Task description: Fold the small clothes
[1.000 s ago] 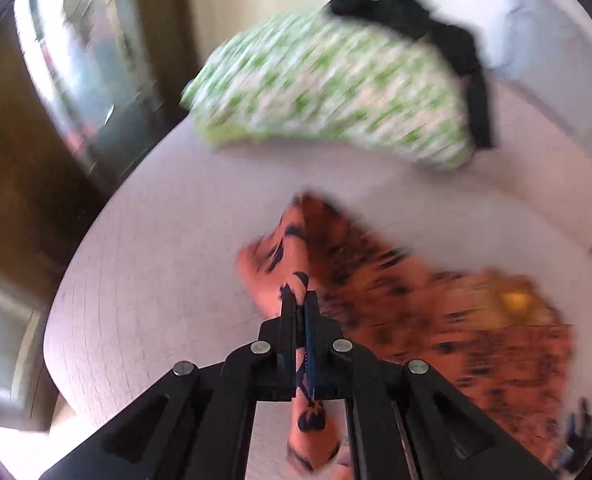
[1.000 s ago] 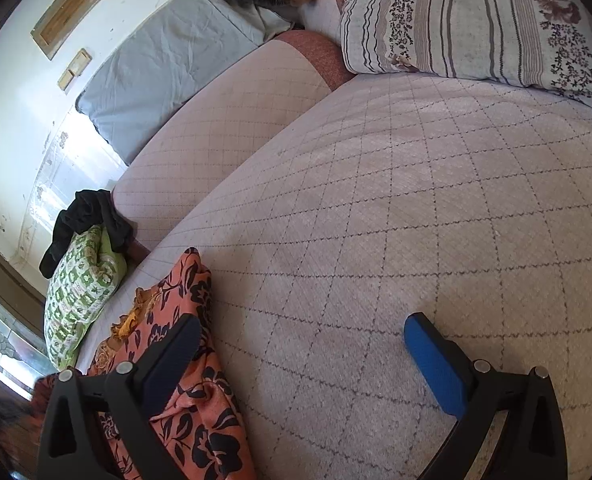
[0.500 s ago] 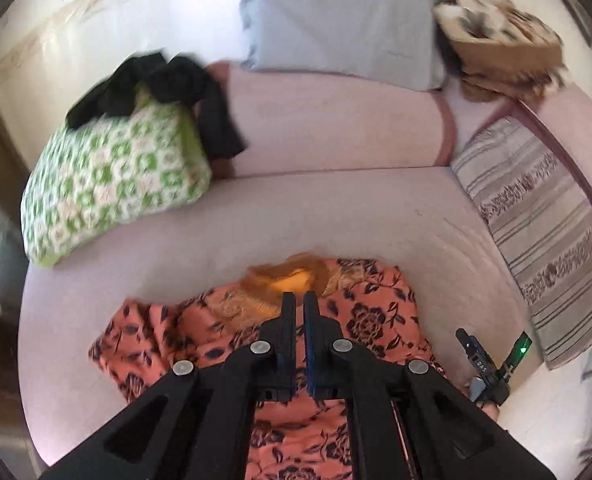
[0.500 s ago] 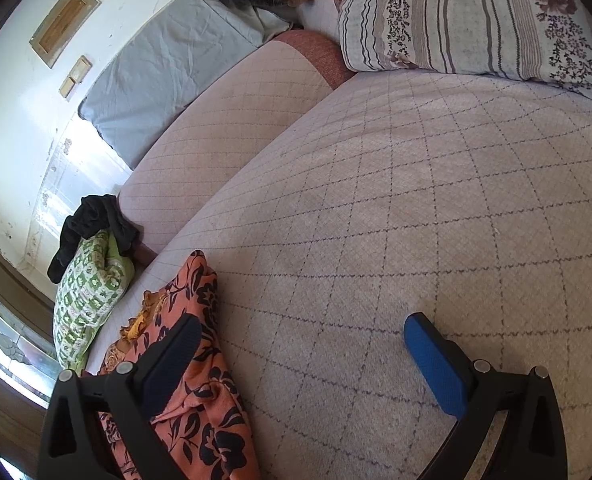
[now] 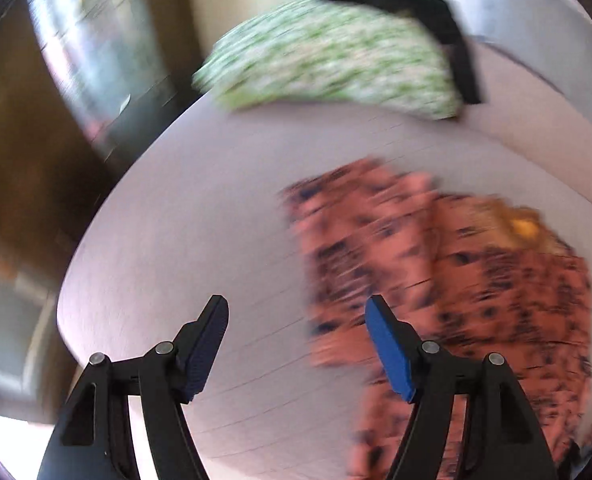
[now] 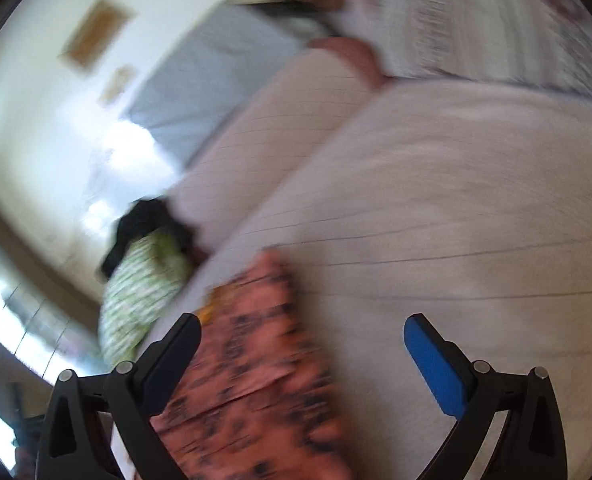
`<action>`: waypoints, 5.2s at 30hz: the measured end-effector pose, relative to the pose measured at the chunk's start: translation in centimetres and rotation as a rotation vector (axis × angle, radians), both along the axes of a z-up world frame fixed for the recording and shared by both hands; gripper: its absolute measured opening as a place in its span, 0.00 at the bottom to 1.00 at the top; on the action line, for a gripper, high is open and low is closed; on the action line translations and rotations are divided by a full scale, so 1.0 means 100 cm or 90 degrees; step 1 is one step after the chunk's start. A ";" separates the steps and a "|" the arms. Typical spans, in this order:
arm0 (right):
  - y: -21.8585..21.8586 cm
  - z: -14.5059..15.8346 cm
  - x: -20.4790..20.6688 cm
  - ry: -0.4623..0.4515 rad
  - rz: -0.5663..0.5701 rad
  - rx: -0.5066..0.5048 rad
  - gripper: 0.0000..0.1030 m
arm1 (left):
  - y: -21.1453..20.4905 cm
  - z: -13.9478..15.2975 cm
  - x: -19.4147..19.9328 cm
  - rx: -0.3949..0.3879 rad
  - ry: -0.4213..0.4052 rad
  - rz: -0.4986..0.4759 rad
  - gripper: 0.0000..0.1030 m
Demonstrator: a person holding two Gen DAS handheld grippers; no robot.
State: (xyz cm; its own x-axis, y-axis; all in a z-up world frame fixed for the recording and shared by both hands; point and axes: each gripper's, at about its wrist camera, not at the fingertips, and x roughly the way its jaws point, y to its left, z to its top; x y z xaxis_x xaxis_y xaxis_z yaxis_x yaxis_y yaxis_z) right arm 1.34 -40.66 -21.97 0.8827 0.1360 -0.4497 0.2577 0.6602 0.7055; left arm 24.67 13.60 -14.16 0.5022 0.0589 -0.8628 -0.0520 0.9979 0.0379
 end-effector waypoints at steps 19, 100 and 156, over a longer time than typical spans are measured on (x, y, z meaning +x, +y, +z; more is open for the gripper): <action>0.318 -0.045 0.204 0.176 0.383 0.234 0.70 | 0.056 -0.099 -0.003 -0.293 0.066 0.037 0.19; 0.059 -0.063 0.086 0.177 0.134 -0.084 0.25 | -0.109 -0.091 0.016 -0.016 0.058 -0.079 0.73; 0.086 -0.045 -0.007 0.253 0.171 -0.074 0.56 | -0.095 -0.082 -0.119 -0.016 0.091 -0.160 0.90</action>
